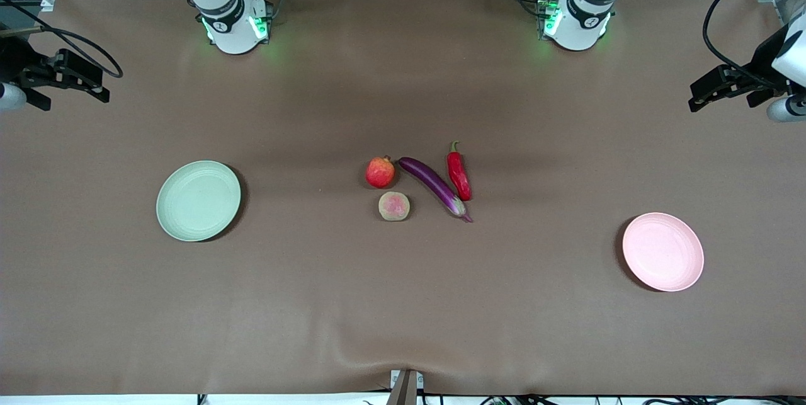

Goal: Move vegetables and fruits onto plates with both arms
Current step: 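Reach the left gripper toward the red chili pepper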

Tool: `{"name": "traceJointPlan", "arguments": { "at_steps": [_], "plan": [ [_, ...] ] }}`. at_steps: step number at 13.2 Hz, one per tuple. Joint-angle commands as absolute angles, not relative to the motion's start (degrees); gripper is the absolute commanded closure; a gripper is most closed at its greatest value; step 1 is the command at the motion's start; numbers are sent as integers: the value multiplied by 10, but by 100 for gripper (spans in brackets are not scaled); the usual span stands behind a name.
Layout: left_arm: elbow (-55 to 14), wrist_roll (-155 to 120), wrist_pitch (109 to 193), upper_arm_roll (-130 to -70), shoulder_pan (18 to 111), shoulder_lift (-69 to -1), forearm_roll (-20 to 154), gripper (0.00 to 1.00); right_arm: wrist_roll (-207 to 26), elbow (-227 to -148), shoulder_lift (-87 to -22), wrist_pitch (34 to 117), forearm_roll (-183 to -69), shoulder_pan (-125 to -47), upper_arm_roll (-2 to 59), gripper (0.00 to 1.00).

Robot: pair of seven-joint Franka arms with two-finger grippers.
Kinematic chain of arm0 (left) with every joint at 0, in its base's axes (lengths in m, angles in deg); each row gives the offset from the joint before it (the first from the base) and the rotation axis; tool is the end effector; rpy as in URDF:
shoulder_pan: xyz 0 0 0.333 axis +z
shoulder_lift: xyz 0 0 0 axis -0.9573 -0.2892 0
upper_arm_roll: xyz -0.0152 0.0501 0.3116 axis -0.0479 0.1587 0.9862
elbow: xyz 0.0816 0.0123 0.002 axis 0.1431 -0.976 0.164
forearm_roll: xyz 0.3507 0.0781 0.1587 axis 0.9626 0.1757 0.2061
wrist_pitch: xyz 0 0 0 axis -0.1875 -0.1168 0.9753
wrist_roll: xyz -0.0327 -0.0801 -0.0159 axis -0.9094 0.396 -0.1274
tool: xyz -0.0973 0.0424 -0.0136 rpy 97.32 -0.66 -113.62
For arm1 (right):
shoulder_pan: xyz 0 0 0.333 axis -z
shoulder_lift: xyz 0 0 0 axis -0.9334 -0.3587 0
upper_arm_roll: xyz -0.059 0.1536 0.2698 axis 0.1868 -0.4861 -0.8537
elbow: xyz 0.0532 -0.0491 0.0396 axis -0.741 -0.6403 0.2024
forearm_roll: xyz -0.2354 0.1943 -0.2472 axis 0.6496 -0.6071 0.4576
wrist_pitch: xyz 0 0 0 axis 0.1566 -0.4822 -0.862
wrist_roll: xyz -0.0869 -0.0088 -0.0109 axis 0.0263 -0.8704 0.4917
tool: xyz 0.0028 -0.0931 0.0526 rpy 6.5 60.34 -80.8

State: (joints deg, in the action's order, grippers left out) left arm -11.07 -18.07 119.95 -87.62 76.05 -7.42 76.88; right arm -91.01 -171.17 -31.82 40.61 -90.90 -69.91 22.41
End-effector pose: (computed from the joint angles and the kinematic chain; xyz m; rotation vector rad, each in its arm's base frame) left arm 0.5356 -0.0280 0.6356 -3.1119 -0.1051 0.0519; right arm 0.5385 0.0172 0.6654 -3.0991 -0.1939 0.0760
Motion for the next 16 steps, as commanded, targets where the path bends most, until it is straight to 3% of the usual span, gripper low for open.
{"name": "traceJointPlan", "arguments": {
  "at_steps": [1,10,13,16],
  "plan": [
    [-99,-177,1190,-876,762,-80,771,0,-916,-1704,-322,400,-919,-687,217,0],
    [-70,-190,1189,-885,749,-123,812,0,-916,-1704,-322,396,-923,-687,218,0],
    [-85,-230,1198,-906,744,-166,795,0,-916,-1704,-321,396,-922,-687,217,0],
    [-151,-327,1289,-950,742,-188,776,0,-916,-1704,-322,398,-923,-686,218,0]
  ]
}}
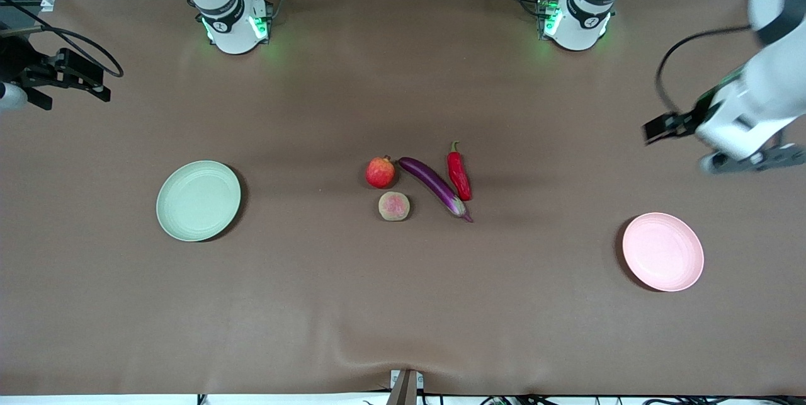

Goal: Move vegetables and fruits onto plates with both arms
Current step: 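Reach the left gripper toward the red chili pepper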

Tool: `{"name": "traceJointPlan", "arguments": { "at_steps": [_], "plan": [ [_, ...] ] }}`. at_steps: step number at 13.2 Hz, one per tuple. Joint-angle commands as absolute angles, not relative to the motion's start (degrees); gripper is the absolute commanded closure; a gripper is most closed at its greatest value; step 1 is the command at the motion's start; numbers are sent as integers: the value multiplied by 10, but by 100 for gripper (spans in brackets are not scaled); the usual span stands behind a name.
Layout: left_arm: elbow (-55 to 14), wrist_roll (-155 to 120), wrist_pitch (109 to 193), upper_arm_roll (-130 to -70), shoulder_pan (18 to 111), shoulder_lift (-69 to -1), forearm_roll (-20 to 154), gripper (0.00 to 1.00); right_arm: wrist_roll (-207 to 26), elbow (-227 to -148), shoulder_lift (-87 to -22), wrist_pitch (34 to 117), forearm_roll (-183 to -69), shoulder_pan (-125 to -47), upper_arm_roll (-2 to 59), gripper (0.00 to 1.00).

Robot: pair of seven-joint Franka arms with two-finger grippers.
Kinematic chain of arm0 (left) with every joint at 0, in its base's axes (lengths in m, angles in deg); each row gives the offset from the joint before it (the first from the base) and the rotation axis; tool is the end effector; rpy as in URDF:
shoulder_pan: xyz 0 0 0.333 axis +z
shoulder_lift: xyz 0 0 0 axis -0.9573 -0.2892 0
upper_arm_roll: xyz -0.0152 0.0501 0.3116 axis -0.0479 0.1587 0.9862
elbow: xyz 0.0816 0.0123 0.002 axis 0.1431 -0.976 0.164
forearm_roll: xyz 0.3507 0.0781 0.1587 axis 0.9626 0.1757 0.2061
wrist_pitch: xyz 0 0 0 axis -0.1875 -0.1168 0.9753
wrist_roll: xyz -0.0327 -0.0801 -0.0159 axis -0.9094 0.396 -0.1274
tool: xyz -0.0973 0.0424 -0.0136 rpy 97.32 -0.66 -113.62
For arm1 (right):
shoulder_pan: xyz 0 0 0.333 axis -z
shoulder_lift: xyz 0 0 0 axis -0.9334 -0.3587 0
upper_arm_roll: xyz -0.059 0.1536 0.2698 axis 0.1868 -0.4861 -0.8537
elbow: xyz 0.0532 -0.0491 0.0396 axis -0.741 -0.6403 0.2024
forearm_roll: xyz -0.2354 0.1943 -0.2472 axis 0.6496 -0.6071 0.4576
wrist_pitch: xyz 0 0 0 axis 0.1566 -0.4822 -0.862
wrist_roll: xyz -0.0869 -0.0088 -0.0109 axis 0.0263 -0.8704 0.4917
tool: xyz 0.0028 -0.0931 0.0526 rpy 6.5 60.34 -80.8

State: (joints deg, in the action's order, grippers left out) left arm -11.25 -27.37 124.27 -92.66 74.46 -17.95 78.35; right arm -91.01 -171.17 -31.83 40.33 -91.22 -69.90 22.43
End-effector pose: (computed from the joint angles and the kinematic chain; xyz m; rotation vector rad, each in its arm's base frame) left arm 0.5844 -0.0884 0.5376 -3.0798 -0.1683 0.2107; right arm 0.5380 0.0176 0.6649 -3.0932 -0.1941 0.0833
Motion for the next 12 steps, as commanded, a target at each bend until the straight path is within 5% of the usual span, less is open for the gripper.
{"name": "traceJointPlan", "arguments": {
  "at_steps": [1,12],
  "plan": [
    [-184,-369,1329,-964,741,-194,777,0,-917,-1704,-322,398,-923,-687,217,0],
    [-352,-610,1597,-1014,610,-261,777,0,-916,-1704,-322,398,-923,-688,217,0]
  ]
}}
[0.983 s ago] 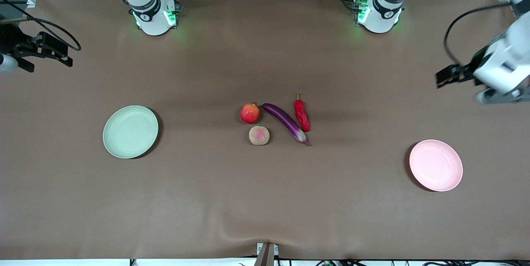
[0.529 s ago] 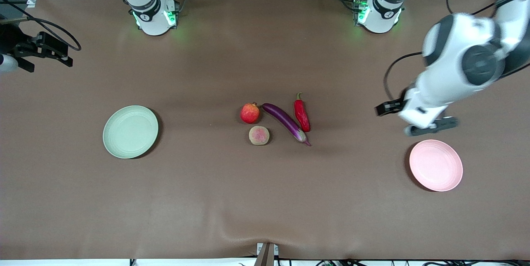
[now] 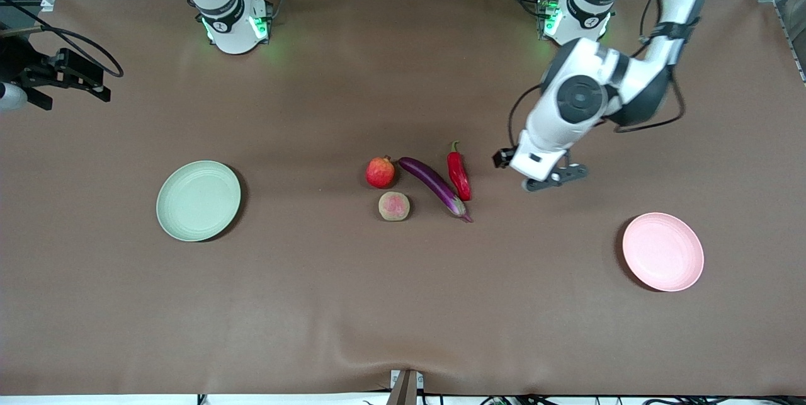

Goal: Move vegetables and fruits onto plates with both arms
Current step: 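Reach the left gripper toward the red chili pepper, then close the left gripper on the red chili pepper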

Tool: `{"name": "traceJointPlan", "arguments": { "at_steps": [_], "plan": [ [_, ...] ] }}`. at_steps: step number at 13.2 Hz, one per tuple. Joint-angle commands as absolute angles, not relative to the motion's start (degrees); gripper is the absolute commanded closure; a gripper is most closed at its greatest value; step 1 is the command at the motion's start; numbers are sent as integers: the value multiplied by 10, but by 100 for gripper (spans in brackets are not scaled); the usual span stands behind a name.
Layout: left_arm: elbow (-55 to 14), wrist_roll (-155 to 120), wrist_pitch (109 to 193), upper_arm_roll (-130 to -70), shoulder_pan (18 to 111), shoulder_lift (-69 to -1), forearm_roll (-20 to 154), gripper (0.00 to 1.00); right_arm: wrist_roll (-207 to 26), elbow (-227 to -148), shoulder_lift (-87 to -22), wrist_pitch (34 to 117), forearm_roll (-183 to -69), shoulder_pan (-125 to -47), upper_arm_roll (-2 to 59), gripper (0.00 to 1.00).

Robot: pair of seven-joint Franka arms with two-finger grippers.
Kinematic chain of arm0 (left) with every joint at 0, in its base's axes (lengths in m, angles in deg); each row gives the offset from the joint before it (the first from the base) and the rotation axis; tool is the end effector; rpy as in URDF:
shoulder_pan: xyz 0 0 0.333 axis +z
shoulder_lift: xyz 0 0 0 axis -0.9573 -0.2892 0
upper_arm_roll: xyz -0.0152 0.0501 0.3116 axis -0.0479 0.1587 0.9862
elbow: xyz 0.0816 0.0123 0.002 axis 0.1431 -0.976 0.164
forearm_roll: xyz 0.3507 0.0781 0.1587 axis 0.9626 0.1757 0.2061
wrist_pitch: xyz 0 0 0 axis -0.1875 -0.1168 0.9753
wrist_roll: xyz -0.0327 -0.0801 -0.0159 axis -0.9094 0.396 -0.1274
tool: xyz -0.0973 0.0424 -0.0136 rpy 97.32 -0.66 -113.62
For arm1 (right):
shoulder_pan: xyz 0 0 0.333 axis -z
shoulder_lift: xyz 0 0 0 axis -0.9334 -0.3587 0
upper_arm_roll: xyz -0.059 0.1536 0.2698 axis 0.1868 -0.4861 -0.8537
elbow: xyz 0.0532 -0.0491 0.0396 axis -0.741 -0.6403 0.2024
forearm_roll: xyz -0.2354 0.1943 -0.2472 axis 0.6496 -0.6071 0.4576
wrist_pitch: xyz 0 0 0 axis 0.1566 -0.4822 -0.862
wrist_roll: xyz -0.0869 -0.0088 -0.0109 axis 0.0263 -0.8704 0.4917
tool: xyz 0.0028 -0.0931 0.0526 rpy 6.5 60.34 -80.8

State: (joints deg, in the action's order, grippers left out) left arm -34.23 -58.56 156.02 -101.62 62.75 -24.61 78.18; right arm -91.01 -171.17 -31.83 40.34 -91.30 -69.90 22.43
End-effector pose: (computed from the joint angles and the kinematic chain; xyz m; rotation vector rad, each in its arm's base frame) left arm 0.5123 -0.2909 0.3340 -3.0903 -0.4332 0.1664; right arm 0.5380 0.0177 0.6649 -3.0918 -0.1944 0.0830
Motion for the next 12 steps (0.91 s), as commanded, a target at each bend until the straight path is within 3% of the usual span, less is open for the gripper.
{"name": "traceJointPlan", "arguments": {
  "at_steps": [1,7,9,12],
  "plan": [
    [-354,-614,1619,-1013,596,-274,778,1,-916,-1704,-322,397,-923,-688,217,0],
    [-363,-624,1709,-1012,551,-333,791,14,-916,-1704,-322,397,-923,-688,217,0],
    [-364,-624,1727,-1012,548,-353,791,23,-916,-1704,-322,397,-923,-688,217,0],
    [-363,-626,1760,-1012,546,-379,792,25,-916,-1704,-325,394,-922,-688,217,0]
  ]
}}
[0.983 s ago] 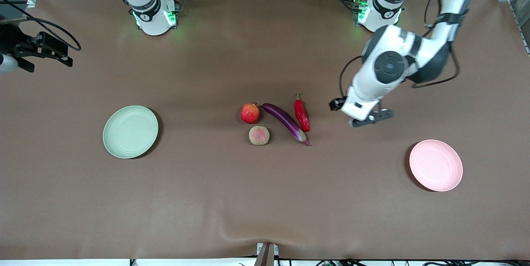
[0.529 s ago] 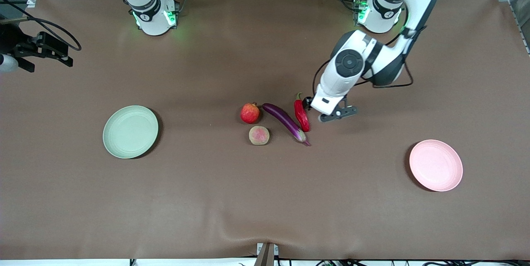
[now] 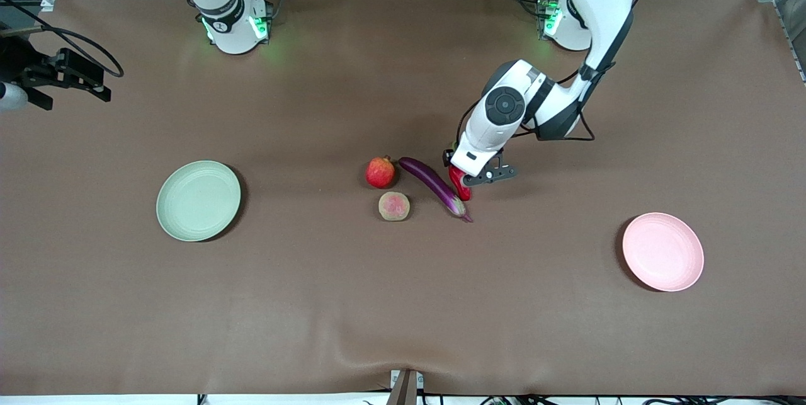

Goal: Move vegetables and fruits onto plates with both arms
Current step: 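Close the left gripper on the red chili pepper, then carry the chili to the pink plate while the right gripper reaches out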

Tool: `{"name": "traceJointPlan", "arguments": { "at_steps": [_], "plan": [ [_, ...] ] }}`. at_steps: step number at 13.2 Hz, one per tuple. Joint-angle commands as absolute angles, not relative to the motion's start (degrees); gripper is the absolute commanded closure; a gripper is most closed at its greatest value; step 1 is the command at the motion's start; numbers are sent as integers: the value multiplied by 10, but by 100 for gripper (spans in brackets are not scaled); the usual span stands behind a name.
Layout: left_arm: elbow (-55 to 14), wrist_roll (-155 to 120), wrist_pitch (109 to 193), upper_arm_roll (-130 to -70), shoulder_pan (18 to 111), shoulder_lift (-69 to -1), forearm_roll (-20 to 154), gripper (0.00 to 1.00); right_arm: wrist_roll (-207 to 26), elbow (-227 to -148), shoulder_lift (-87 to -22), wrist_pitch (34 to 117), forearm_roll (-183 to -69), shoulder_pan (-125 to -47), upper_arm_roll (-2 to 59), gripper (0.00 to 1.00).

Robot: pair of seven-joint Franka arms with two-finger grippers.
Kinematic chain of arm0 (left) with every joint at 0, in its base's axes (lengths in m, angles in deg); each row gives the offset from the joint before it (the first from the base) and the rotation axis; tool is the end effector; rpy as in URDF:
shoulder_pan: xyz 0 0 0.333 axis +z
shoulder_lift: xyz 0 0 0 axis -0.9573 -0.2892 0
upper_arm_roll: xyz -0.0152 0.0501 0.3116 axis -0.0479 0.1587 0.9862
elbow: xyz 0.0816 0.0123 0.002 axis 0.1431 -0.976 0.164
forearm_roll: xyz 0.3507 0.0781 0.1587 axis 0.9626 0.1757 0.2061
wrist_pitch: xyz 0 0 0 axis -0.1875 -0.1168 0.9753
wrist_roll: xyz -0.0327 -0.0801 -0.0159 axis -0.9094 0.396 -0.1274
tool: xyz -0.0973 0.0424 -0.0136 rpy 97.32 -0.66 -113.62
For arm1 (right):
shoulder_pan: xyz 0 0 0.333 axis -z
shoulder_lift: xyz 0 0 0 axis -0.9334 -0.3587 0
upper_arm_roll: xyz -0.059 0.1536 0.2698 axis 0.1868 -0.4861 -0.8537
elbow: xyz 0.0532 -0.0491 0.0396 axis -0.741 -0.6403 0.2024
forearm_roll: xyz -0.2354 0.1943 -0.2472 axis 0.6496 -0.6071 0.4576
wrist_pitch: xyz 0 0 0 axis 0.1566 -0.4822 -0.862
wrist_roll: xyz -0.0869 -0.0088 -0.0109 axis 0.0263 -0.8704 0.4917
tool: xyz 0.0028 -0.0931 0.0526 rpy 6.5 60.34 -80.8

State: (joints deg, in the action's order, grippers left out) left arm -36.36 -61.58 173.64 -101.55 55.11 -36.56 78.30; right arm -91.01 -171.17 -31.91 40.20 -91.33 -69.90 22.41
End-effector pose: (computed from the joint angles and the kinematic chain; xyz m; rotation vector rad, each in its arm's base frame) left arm 0.4766 -0.3664 0.2262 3.0420 0.3292 -0.1561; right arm 0.5382 0.0180 0.6640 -3.0910 -0.1950 0.0889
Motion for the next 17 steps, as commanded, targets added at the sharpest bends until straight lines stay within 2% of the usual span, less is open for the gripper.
{"name": "traceJointPlan", "arguments": {
  "at_steps": [1,4,5,6,8,10,11,13,17],
  "plan": [
    [-361,-630,1767,-1012,543,-389,792,27,-916,-1704,-325,394,-922,-688,217,0],
    [-359,-635,1779,-1011,543,-401,791,28,-916,-1704,-325,394,-922,-689,217,0],
    [-357,-637,1780,-1011,543,-407,791,38,-916,-1704,-325,395,-922,-689,218,0],
    [-356,-637,1780,-1011,543,-410,791,55,-916,-1704,-326,395,-922,-688,217,0],
    [-358,-636,1779,-1010,544,-411,792,98,-917,-1704,-332,394,-922,-688,218,0],
    [-364,-634,1724,-1005,558,-369,797,100,-917,-1703,-350,397,-919,-685,218,0],
    [-361,-631,1668,-1005,586,-342,828,100,-917,-1702,-360,397,-920,-685,218,0],
    [-355,-605,1609,-1010,651,-300,865,100,-917,-1700,-387,398,-918,-685,218,0],
    [-305,-423,1604,-1009,804,-319,866,100,-909,-1693,-400,433,-920,-704,214,0]
  ]
}}
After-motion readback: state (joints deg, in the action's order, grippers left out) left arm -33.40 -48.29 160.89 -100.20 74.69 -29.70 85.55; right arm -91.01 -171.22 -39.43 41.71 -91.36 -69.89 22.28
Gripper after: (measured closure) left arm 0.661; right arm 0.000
